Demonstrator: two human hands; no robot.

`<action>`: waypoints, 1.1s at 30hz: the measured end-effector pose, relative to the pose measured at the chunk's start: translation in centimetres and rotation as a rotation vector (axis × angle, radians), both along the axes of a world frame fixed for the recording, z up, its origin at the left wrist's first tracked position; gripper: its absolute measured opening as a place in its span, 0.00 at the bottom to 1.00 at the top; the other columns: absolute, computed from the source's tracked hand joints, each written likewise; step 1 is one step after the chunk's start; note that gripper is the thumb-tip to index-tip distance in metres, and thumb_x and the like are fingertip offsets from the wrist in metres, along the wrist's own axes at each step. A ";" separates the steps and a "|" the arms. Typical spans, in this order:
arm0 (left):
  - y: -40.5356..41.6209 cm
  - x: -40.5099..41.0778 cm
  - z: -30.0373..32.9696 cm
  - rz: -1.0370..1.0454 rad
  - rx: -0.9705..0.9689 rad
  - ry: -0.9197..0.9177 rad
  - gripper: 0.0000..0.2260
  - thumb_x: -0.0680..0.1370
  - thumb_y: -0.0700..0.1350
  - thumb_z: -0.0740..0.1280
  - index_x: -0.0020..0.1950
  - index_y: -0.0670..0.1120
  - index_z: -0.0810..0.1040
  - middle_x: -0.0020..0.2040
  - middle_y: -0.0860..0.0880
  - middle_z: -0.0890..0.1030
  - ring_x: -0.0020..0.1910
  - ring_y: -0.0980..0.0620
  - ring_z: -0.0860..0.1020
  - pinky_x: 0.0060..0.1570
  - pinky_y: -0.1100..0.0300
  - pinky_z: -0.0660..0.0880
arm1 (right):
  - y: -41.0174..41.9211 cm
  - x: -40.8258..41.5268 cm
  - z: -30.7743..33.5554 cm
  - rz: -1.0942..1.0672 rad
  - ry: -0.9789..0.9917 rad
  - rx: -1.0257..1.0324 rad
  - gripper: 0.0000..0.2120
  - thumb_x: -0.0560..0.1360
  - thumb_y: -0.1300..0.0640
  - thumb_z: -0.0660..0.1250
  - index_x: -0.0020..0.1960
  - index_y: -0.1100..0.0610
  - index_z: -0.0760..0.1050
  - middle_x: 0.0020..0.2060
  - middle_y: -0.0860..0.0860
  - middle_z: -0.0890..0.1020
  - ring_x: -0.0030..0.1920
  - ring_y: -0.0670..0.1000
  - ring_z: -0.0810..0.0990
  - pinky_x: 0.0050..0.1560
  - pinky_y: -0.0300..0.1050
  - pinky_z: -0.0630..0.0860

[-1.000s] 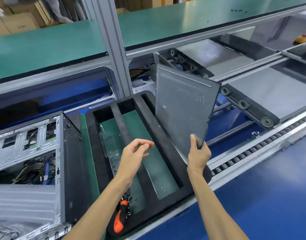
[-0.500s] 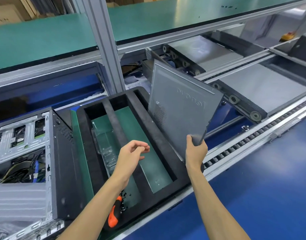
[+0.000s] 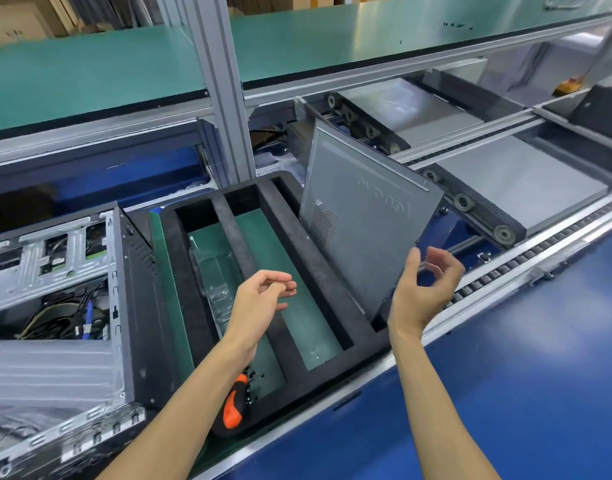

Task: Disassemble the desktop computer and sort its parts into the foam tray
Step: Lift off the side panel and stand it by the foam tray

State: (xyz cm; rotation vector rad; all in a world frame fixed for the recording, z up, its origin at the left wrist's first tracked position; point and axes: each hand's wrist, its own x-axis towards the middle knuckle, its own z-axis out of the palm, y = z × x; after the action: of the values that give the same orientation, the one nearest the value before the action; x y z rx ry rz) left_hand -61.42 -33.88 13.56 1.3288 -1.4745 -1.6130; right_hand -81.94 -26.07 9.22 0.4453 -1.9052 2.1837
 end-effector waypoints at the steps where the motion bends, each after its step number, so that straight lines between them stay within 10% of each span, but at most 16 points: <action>1: 0.2 0.3 0.3 0.002 -0.008 0.006 0.10 0.80 0.35 0.60 0.53 0.42 0.81 0.48 0.48 0.86 0.50 0.52 0.84 0.56 0.48 0.80 | 0.1 0.6 0.7 0.036 0.032 -0.010 0.05 0.79 0.55 0.69 0.54 0.49 0.75 0.48 0.40 0.77 0.48 0.50 0.78 0.54 0.54 0.77; 15: 0.3 13.7 6.6 0.155 -0.371 0.047 0.13 0.78 0.35 0.61 0.49 0.51 0.81 0.46 0.53 0.86 0.50 0.54 0.84 0.53 0.55 0.79 | -5.0 21.3 8.1 0.839 0.026 0.037 0.07 0.82 0.59 0.63 0.49 0.53 0.80 0.44 0.45 0.83 0.48 0.49 0.83 0.50 0.48 0.79; 23: -0.2 28.5 7.8 0.429 -0.571 -0.234 0.15 0.78 0.33 0.61 0.48 0.53 0.78 0.45 0.57 0.82 0.46 0.62 0.79 0.47 0.70 0.74 | -8.7 35.0 9.2 1.351 0.415 0.534 0.09 0.80 0.55 0.67 0.59 0.51 0.81 0.50 0.45 0.83 0.49 0.43 0.80 0.52 0.41 0.78; 30: -0.4 38.8 4.0 0.453 -0.682 -0.882 0.11 0.80 0.42 0.64 0.62 0.44 0.75 0.59 0.44 0.79 0.56 0.41 0.77 0.57 0.46 0.71 | -12.8 42.7 8.4 1.387 0.699 0.837 0.25 0.79 0.48 0.69 0.72 0.55 0.72 0.66 0.52 0.78 0.67 0.53 0.76 0.66 0.50 0.74; 33: 0.0 40.0 2.1 0.480 -0.570 -0.781 0.12 0.81 0.41 0.63 0.65 0.41 0.74 0.61 0.42 0.78 0.60 0.41 0.75 0.61 0.46 0.70 | -14.2 44.4 7.1 1.397 0.782 1.057 0.35 0.77 0.43 0.70 0.78 0.54 0.63 0.72 0.54 0.72 0.71 0.56 0.71 0.69 0.55 0.71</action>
State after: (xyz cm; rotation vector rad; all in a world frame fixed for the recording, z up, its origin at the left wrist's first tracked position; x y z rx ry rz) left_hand -21.41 -33.93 15.65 1.8439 -1.6620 -0.3097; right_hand -37.50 -40.29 16.34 2.8494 -2.1563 0.5411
